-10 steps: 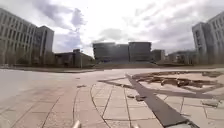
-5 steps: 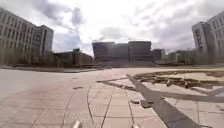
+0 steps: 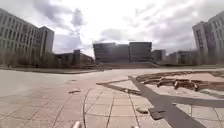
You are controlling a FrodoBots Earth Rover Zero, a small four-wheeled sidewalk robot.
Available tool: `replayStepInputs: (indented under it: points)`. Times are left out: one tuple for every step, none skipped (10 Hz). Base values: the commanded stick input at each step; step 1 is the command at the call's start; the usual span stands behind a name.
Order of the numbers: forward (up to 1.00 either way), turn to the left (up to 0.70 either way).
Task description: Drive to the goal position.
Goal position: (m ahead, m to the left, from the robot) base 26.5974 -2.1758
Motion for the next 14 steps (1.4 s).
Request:
replayStepInputs:
  points:
    - [0.7, 0.0]
    - [0.7, 0.0]
    - [0.7, 0.0]
    - [0.7, 0.0]
    - [0.7, 0.0]
    - [0.7, 0.0]
    - [0.7, 0.0]
    - [0.7, 0.0]
    - [0.7, 0.0]
    - [0.7, 0.0]
    - [0.7, 0.0]
    - [0.7, 0.0]
    - [0.7, 0.0]
    - [0.7, 0.0]
